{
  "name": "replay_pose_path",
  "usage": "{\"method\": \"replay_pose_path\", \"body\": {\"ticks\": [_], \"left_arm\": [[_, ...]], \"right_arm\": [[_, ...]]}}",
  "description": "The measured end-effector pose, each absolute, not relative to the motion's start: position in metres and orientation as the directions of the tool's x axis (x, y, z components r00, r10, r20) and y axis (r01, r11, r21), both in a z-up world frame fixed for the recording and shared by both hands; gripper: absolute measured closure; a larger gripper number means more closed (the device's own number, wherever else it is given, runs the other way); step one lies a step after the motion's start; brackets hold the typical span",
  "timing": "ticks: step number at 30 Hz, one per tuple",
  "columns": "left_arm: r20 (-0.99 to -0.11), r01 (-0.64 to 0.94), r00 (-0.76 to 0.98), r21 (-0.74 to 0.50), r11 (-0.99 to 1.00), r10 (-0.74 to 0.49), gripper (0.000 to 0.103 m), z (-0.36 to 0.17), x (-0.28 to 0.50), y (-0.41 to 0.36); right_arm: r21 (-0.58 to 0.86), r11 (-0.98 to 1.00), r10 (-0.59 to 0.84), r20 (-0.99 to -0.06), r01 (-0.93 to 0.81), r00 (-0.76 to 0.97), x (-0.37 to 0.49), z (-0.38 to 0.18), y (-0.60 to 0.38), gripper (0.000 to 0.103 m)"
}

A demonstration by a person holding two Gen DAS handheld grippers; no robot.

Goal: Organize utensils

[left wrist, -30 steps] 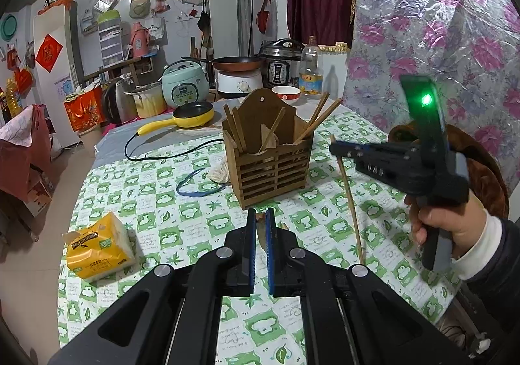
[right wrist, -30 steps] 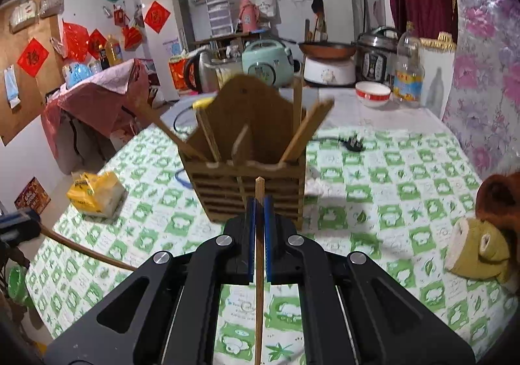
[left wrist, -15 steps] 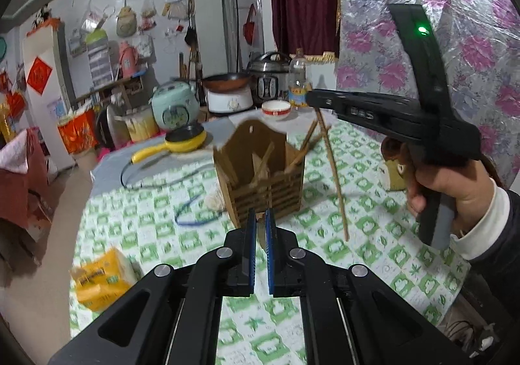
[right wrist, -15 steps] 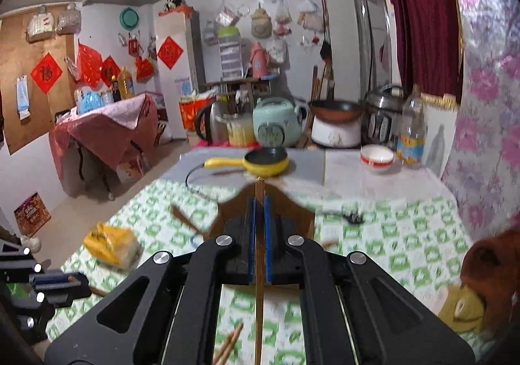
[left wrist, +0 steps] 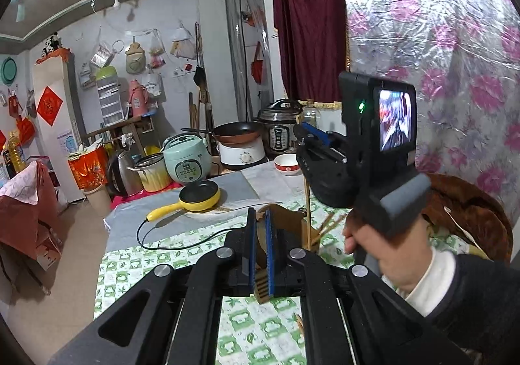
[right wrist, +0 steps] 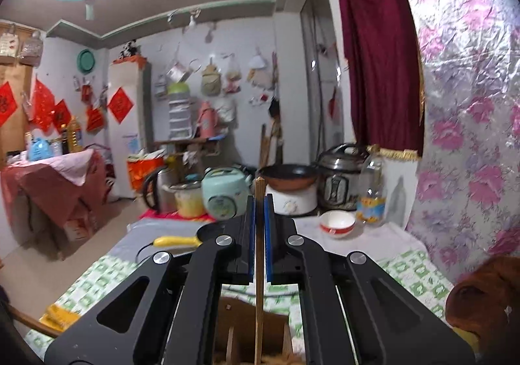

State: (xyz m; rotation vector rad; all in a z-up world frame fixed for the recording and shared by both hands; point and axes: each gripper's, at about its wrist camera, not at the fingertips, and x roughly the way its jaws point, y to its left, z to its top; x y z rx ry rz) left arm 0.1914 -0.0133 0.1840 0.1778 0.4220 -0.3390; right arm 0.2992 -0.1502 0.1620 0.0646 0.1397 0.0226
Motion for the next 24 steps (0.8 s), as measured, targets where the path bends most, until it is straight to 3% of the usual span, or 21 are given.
{"method": "replay_pose_path", "body": {"ticks": [12, 16, 17, 20, 22, 24], "left_arm": [[-0.49, 0.335, 0.834, 0.084, 0.939, -0.253, 0.097, 0.152, 0.234, -0.015], [-0.526, 0.339, 0.812, 0.068, 0.938, -0.255, 0.097, 0.137, 0.243, -0.02], [-0.535, 0.339, 0.806, 0.066, 0.938, -0.253, 0.097, 0.134, 0.244, -0.021], [-0.542, 0.323, 0.805, 0.056, 0.945, -0.243, 0.092, 0.13, 0.241, -0.02], [-0.53, 0.313, 0.812, 0.043, 0.949, -0.244, 0.079, 0.133, 0.231, -0.015], [-0.52, 0.305, 0.818, 0.035, 0.952, -0.244, 0.073, 0.137, 0.219, -0.01]], "right_arm": [[0.136, 0.99, -0.035, -0.091, 0.048, 0.995, 0.323, 0.125, -0.15, 0.097], [0.133, 0.991, 0.0, -0.144, 0.02, 0.99, 0.322, 0.107, -0.148, 0.094], [0.139, 0.99, 0.017, -0.168, 0.007, 0.986, 0.32, 0.101, -0.15, 0.093], [0.17, 0.985, 0.03, -0.181, 0.002, 0.983, 0.302, 0.098, -0.163, 0.063], [0.199, 0.98, 0.048, -0.175, -0.012, 0.983, 0.283, 0.102, -0.177, 0.062], [0.226, 0.974, 0.066, -0.178, -0.025, 0.982, 0.266, 0.107, -0.189, 0.062]]}}
